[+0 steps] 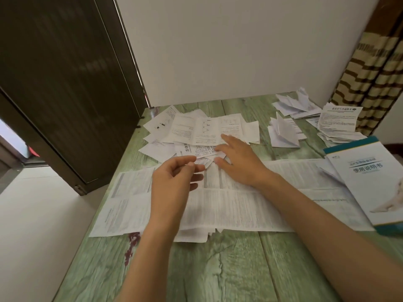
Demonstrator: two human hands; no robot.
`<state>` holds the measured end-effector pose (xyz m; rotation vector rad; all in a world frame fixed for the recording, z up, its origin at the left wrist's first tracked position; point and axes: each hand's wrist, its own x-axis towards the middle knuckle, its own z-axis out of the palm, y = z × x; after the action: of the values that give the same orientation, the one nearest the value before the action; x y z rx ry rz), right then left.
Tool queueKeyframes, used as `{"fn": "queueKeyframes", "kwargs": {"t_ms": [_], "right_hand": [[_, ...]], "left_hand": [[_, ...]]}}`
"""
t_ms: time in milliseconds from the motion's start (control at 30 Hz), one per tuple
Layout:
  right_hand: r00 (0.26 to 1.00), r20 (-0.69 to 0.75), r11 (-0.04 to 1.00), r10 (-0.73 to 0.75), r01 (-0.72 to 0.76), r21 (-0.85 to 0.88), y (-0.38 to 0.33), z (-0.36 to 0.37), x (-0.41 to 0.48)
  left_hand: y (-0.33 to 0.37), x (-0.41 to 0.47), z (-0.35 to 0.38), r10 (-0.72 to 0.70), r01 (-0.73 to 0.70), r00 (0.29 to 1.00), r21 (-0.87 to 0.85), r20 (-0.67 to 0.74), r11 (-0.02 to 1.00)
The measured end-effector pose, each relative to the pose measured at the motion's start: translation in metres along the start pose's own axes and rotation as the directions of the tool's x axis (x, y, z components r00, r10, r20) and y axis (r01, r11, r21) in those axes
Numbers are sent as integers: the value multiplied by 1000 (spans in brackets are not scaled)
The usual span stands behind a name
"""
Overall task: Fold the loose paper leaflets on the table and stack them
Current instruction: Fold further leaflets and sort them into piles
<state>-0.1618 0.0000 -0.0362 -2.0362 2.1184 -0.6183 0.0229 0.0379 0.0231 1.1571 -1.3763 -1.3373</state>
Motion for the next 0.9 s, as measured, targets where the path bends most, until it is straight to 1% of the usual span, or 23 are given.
{"fn": "queueKeyframes", "kwargs": {"t_ms": [67,167,300,367,434,467,500,534,567,600,634,667,700,734,767,800,834,867,900], "right_hand": [[994,105,997,21,-13,-78,-1,3,2],[982,176,980,67,-32,-197,-3,1,4],[978,195,945,70,-2,-327,-6,2,3],[981,180,944,70,-6,-331,-6,3,3],[989,131,951,75,-32,-306,-4,5,1],[995,77,957,63,-38,-289,-3,5,0],[1000,-8,965,26,-27,-261,-3,5,0],[992,-126,975,-26,-3,-222,-3,4,-1],[961,-266,986,-80,37,-162,-6,1,-3],[906,-405,991,-122,92,-94,-10,-3,-4],[822,-551,986,-148,163,-22,-14,-7,-5],[732,-667,972,-141,232,48,-17,-12,-7],[680,-727,945,-98,293,146,-22,-17,-10],[673,-739,899,-20,336,282,-29,-23,-14],[715,-694,822,88,341,456,-35,-29,-16],[784,-592,706,188,311,636,-39,-34,-19],[856,-452,558,252,253,790,-43,-38,-21],[911,-301,401,280,174,899,-44,-40,-21],[945,-165,263,283,89,961,-43,-39,-21]], "left_hand": [[2,-2,1,-14,15,1000,-45,7,999],[0,-3,6,-21,23,999,-40,33,999],[-2,-4,9,-23,24,999,-40,33,999],[-2,-4,10,-28,30,999,-47,30,998],[-2,-4,10,-35,36,999,-44,26,998],[-3,-4,11,-39,40,999,-49,18,998],[-2,-3,10,-42,42,999,-57,1,997],[-2,-3,10,-47,46,999,-67,-17,997],[-2,-2,9,-54,51,998,-76,-39,996],[-2,-1,9,-61,55,996,-88,-64,995],[-2,0,7,-67,57,994,-100,-91,993],[-2,1,6,-72,59,991,-118,-110,991],[-2,0,5,-78,62,989,-134,-124,989],[-1,0,4,-82,62,988,-146,-133,987],[-1,-1,3,-80,60,987,-145,-138,988],[-1,-1,3,-78,58,987,-136,-143,989],[-2,-2,3,-77,58,986,-129,-149,990],[-2,-2,3,-80,59,985,-131,-155,990],[-3,-1,3,-82,60,984,-141,-159,988]]}}
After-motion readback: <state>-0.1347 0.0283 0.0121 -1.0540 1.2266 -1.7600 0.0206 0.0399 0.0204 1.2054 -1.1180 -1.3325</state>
